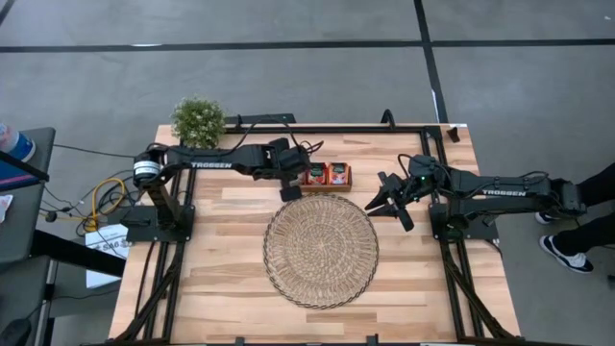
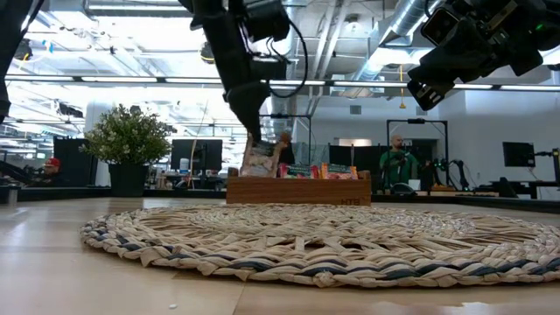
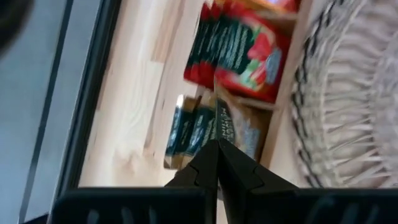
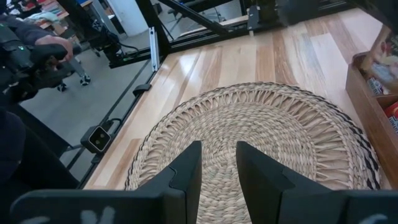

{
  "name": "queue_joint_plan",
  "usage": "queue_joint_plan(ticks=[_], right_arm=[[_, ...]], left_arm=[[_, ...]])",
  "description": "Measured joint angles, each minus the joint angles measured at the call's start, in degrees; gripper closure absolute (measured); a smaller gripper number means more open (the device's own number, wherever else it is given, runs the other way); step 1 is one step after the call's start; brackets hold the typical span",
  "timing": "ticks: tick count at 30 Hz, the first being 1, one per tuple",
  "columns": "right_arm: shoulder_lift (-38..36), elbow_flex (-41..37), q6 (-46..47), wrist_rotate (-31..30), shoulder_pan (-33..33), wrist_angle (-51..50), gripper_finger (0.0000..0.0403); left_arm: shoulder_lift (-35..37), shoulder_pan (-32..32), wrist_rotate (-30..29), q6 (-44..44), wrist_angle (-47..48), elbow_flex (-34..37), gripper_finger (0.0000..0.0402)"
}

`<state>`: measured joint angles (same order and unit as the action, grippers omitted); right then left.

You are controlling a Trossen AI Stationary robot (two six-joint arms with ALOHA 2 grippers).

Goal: Pick & Place Tea
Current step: Put the green tea bag to the left of the wooden organizer

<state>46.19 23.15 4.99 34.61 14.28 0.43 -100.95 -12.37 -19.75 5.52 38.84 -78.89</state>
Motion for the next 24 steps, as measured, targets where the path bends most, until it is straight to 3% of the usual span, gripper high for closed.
queue_joint_plan(ticks=[24], right_arm=[[0.00, 0.01, 0.07, 0.09, -0.01, 0.00, 0.0310]], left_arm=[[0.00, -1.17, 1.50, -1.47, -5.55, 7.05, 0.0401]])
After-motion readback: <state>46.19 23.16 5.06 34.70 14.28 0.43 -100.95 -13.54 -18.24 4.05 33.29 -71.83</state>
